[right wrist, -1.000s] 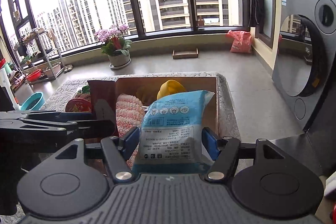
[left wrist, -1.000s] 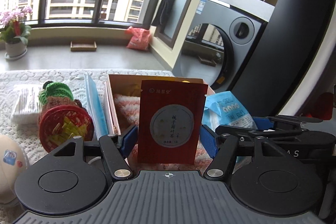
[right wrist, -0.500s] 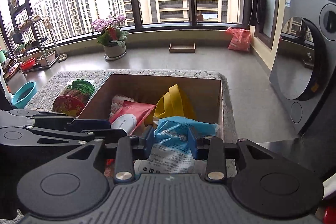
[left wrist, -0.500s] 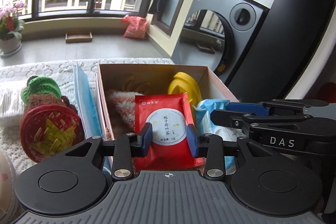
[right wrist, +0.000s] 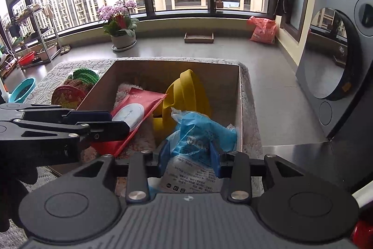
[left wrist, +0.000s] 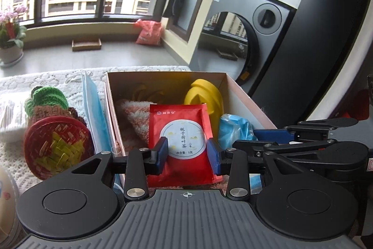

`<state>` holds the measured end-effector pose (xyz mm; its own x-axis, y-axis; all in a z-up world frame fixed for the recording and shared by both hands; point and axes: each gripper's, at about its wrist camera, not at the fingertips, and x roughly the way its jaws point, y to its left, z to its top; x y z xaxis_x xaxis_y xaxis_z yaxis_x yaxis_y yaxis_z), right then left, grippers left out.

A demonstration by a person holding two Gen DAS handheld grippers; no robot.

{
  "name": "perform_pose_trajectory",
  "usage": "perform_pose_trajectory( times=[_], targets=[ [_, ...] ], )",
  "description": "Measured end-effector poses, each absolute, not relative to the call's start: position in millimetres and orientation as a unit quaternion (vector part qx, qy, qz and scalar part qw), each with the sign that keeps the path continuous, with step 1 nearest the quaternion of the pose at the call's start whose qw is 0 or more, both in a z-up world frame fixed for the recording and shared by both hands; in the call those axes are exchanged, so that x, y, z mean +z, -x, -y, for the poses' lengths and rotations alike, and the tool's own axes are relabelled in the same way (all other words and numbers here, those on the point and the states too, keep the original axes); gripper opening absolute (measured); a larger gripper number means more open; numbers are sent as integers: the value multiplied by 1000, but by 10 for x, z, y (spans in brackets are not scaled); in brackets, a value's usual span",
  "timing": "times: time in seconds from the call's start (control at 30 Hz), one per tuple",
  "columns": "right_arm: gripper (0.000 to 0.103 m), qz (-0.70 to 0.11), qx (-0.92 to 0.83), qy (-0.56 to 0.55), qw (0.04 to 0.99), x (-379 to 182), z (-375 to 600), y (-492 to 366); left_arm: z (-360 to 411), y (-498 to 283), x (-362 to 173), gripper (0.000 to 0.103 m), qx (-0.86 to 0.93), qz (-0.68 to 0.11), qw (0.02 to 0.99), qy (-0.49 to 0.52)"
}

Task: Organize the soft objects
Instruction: 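Lower the tea packet into the box with the left while right drops the blue packet, then grasp the blue face mask with the right gripper while the left approaches the crochet toy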

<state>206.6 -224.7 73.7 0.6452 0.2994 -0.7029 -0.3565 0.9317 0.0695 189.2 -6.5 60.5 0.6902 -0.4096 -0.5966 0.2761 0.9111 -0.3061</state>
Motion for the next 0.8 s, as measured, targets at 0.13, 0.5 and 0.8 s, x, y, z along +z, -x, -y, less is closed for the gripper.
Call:
perform_pose_trajectory(
  times=[0.13,0.5,0.8],
  targets=[
    [48,-335,186,62,921,948,2215,-1793,-347,-1553,816,41,-178,-292,929,142],
    [57,-336,281,44,898,1391,1294,-1726,-1577,-585,560,41,-18,-220,960,170],
    [80,-408,257,95,871,1118,76,-2470,-2127,-438,198,41,-13,-193,938,287]
  ],
)
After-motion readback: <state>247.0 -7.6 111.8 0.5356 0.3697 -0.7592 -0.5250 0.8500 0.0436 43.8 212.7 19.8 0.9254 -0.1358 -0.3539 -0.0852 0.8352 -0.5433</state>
